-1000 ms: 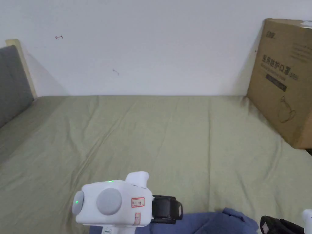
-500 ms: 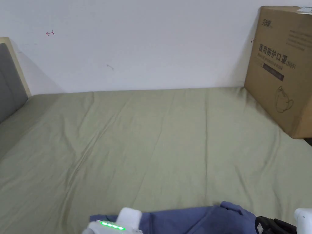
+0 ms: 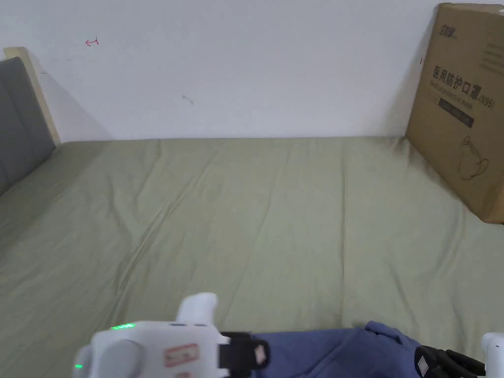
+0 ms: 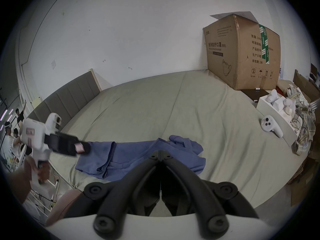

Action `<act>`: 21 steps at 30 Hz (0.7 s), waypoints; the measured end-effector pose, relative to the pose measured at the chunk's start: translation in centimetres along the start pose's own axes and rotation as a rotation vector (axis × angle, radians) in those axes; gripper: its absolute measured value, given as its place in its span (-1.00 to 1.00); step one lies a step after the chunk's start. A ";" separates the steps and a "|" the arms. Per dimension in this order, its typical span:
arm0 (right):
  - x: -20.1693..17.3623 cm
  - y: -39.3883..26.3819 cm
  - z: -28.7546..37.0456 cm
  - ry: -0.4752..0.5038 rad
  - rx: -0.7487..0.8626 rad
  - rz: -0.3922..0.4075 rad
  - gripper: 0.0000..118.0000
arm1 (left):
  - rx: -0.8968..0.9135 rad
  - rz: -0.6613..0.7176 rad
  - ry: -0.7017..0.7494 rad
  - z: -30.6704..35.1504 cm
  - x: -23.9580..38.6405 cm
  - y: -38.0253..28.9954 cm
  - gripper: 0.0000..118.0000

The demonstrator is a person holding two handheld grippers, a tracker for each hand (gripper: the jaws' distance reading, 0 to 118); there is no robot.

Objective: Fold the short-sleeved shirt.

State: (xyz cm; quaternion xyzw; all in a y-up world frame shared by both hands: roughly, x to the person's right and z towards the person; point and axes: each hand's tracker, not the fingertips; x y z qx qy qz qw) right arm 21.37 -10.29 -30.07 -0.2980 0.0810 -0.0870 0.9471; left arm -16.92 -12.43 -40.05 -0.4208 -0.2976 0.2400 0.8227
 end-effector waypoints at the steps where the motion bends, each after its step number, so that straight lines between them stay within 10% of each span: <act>1: -0.1 0.1 0.0 0.001 -0.002 0.005 -1.00 | 0.025 0.039 -0.010 1.7 -1.9 0.7 -0.98; 2: -0.3 0.1 -0.1 0.002 -0.005 0.010 -1.00 | 0.031 0.072 -0.029 3.1 -3.6 1.1 -0.79; 4: -0.5 0.1 -0.4 0.005 -0.011 0.024 -1.00 | 0.021 0.159 -0.068 5.4 -7.6 1.6 0.62; 5: -0.7 0.0 -0.6 0.003 -0.013 0.033 -1.00 | -0.004 0.192 -0.102 5.8 -9.3 1.6 1.00; 11: -2.1 -0.3 -1.8 0.008 -0.058 0.048 -1.00 | -0.017 0.431 -0.124 6.9 -17.8 -0.5 1.00; 19: -3.8 -0.7 -3.6 0.012 -0.136 0.082 -1.00 | -0.130 0.632 -0.531 -1.2 -23.2 -2.5 0.97; 20: -4.0 -0.7 -3.8 0.012 -0.144 0.081 -1.00 | -0.160 0.645 -0.564 -2.5 -23.1 -2.4 0.84; 21: -4.2 -0.8 -4.0 0.014 -0.154 0.079 -1.00 | -0.193 0.664 -0.606 -3.7 -21.7 -2.3 0.16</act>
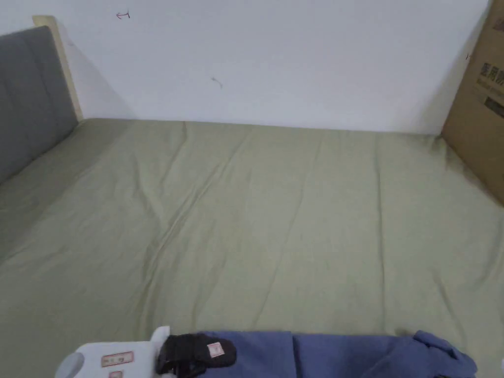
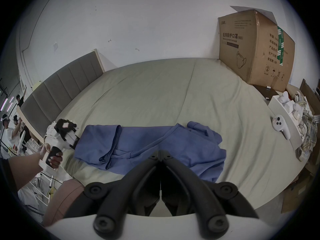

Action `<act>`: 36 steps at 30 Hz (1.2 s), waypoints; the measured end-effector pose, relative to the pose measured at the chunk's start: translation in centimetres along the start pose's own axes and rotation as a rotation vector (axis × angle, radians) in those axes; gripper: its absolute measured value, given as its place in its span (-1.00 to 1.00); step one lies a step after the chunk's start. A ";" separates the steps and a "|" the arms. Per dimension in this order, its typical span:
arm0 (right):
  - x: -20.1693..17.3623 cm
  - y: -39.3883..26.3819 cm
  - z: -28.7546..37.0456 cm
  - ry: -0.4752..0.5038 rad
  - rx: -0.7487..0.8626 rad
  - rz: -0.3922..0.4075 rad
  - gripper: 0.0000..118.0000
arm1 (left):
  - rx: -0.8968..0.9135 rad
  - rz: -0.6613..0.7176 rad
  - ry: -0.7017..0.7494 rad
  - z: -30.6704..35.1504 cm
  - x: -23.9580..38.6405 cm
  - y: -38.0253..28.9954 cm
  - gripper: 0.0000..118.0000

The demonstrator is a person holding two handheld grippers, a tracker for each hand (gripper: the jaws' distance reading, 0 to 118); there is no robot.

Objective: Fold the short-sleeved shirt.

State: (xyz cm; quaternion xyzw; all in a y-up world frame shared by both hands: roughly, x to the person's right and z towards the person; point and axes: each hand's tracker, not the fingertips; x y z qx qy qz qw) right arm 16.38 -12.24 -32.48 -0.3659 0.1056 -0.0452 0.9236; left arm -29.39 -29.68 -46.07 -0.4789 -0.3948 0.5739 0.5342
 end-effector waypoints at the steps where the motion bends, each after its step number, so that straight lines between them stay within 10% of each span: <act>1: -0.2 0.0 -0.2 0.004 -0.009 -0.002 -1.00 | -0.015 -0.145 0.103 -0.6 -0.2 0.6 -0.41; 4: -0.7 0.2 -0.2 0.022 -0.017 0.005 -1.00 | 0.071 -0.185 0.506 -3.0 -2.5 -2.3 -0.83; 6: -1.1 0.3 0.1 0.030 -0.013 0.018 -1.00 | 0.122 -0.131 0.265 -2.6 0.1 -1.8 -0.83; 16: 0.1 0.5 2.1 0.071 0.052 -0.009 -1.00 | 0.252 -0.844 1.688 -5.2 14.8 -11.9 -0.82; 23: 2.7 -0.4 4.3 0.077 0.084 -0.055 -1.00 | 0.110 -0.684 1.248 -13.1 16.0 -11.7 -0.78; 26: 4.1 -0.7 5.2 0.064 0.104 -0.088 -1.00 | 0.080 -0.614 1.029 -18.2 15.3 -10.7 0.83; 27: 4.6 -0.8 5.3 0.060 0.108 -0.099 -1.00 | 0.055 -0.544 0.938 -19.8 14.8 -10.3 0.93; 31: 6.1 -1.0 5.5 0.040 0.109 -0.137 -1.00 | 0.070 -0.495 0.562 -20.4 15.9 -10.4 0.84; 36: 7.0 -1.0 5.1 0.042 0.124 -0.172 -1.00 | 0.181 -0.697 0.859 -16.7 18.2 -11.5 0.84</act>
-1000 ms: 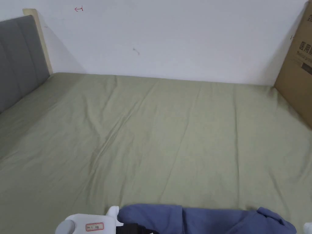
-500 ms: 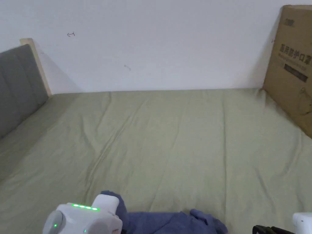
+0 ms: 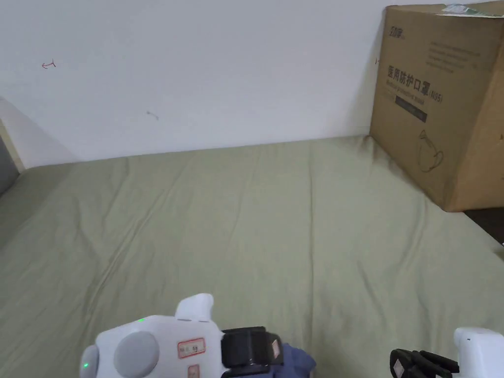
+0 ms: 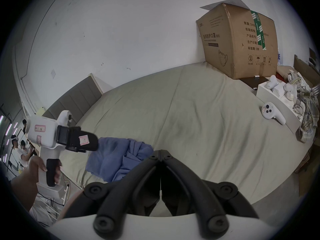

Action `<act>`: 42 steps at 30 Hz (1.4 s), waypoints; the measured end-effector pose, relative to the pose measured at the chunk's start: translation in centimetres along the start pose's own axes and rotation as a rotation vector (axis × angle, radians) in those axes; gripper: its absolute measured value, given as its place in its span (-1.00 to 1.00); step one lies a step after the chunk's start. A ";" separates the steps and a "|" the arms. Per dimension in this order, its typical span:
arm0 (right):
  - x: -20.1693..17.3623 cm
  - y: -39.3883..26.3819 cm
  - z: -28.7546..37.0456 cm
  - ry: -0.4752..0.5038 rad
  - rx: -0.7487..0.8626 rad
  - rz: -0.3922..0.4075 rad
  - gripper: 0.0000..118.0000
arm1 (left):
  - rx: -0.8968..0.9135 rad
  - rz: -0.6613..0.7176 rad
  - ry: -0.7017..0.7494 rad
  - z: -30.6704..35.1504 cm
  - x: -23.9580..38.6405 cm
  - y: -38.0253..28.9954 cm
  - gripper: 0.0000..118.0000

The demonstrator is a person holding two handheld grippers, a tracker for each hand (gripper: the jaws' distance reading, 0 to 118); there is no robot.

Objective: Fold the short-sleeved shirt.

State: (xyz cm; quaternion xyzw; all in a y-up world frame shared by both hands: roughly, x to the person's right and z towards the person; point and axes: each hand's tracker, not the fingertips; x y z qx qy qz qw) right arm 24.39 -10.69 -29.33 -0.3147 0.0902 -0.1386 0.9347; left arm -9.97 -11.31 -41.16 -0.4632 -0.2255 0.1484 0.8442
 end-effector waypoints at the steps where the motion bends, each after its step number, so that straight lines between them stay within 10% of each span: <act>1: 0.0 0.0 -0.1 0.002 0.001 -0.002 -1.00 | 0.021 -0.024 0.108 0.7 -0.5 -0.4 0.80; 2: 0.1 0.0 -0.2 0.003 0.002 -0.005 -1.00 | 0.034 -0.037 0.187 1.1 -0.8 -0.7 0.65; 5: 0.0 -0.1 -0.6 0.010 0.000 -0.011 -1.00 | 0.021 -0.063 0.255 0.4 -1.9 -1.6 -0.98; 14: -0.6 -0.8 -0.7 0.026 -0.038 -0.025 -1.00 | -0.186 -0.276 0.061 -10.8 2.4 -6.0 -0.99; 20: -1.4 -0.6 0.1 0.068 -0.032 -0.029 -1.00 | -0.134 -0.042 -0.276 -7.7 3.8 -4.8 -0.99; 29: -5.8 4.6 6.6 0.061 0.356 0.155 -1.00 | 0.571 -0.197 0.052 12.3 4.5 -3.3 -0.99; 34: -8.2 1.7 8.0 -0.294 0.810 0.324 -1.00 | 0.975 -0.371 0.519 16.7 3.2 -8.2 -0.99; 38: -8.2 -0.2 6.8 -0.462 0.771 0.332 -1.00 | 0.943 -0.363 0.621 16.7 1.2 -10.6 -1.00; 42: -7.7 0.6 6.9 -0.379 0.746 0.258 -1.00 | 0.946 -0.327 0.607 16.6 0.9 -10.2 -1.00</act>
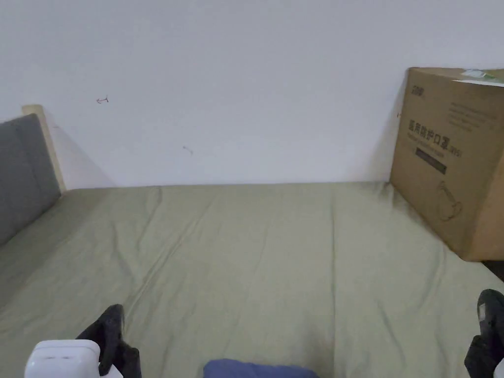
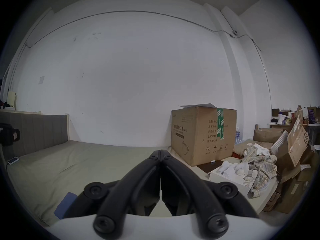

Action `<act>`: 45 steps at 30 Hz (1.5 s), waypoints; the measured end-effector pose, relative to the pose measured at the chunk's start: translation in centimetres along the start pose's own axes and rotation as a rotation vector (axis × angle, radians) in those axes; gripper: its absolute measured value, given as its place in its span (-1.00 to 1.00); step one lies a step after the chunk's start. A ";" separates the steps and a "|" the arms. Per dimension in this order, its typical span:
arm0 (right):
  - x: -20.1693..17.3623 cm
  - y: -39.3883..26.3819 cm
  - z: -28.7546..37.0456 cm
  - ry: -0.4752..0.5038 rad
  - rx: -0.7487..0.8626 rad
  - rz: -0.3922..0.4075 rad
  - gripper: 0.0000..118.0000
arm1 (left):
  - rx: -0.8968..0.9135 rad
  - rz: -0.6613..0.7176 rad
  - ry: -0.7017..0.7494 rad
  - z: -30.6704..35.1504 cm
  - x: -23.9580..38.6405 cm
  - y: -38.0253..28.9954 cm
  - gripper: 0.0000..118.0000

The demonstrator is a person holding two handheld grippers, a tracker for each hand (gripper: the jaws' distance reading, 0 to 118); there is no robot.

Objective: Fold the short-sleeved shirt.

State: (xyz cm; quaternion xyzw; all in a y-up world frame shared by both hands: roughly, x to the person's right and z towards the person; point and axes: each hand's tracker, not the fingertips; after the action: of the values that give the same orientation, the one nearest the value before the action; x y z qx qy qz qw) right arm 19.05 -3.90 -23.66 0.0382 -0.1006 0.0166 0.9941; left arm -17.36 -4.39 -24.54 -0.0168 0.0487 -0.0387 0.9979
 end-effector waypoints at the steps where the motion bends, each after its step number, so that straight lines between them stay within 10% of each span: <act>1: 0.0 0.3 -0.2 -0.007 -0.001 0.005 -1.00 | 0.002 0.007 0.010 -0.2 0.0 0.1 -1.00; 4: 0.0 0.7 0.1 0.014 0.000 -0.024 -1.00 | -0.021 0.037 -0.010 -0.6 -0.9 0.4 -1.00; 6: -0.1 0.9 -0.6 0.194 -0.072 -0.091 -1.00 | -0.078 0.044 -0.052 -1.6 -1.5 0.4 -1.00; 12: -6.4 -6.9 -9.7 0.842 -1.098 -0.265 -1.00 | -0.570 0.184 -0.336 -7.2 -2.6 -3.4 -1.00; 19: -9.1 -18.4 -13.5 0.691 -1.356 -0.210 -1.00 | -0.850 0.408 -0.461 -14.6 -6.7 -10.1 -0.96; 20: -8.7 -19.2 -13.8 0.692 -1.379 -0.267 -1.00 | -0.876 0.443 -0.514 -14.9 -6.3 -11.0 -0.78; 22: -7.6 -19.2 -13.9 0.706 -1.375 -0.408 -1.00 | -0.954 0.560 -0.638 -16.9 -7.1 -13.6 0.38; 24: -7.3 -18.9 -13.8 0.727 -1.368 -0.383 -1.00 | -1.045 0.697 -0.775 -18.2 -7.5 -16.4 0.89; 34: -6.7 -19.9 -13.5 0.728 -1.369 -0.486 -1.00 | -1.133 1.315 -1.098 -23.4 -2.0 -25.4 0.90; 36: -6.4 -20.2 -13.5 0.727 -1.374 -0.521 -1.00 | -1.111 1.253 -1.158 -23.5 -0.2 -25.2 0.47; 38: -6.1 -20.3 -13.5 0.718 -1.383 -0.553 -1.00 | -1.132 1.089 -1.076 -23.4 1.0 -24.7 -0.72; 40: -6.1 -20.1 -13.4 0.711 -1.386 -0.566 -1.00 | -1.195 0.778 -0.869 -22.7 1.3 -24.6 -0.72; 41: -6.2 -19.6 -13.3 0.702 -1.382 -0.560 -1.00 | -1.144 0.922 -0.960 -22.5 1.1 -23.2 -0.72; 45: -6.6 -16.0 -12.2 0.720 -1.250 -0.408 -1.00 | -1.101 0.733 -0.849 -21.5 -2.5 -18.0 -0.72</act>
State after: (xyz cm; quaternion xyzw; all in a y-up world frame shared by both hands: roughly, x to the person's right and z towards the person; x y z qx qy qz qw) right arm 15.65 -19.10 -38.03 -0.5235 0.2494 -0.2168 0.7853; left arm -23.33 -22.74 -44.96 -0.5050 -0.3220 0.3326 0.7284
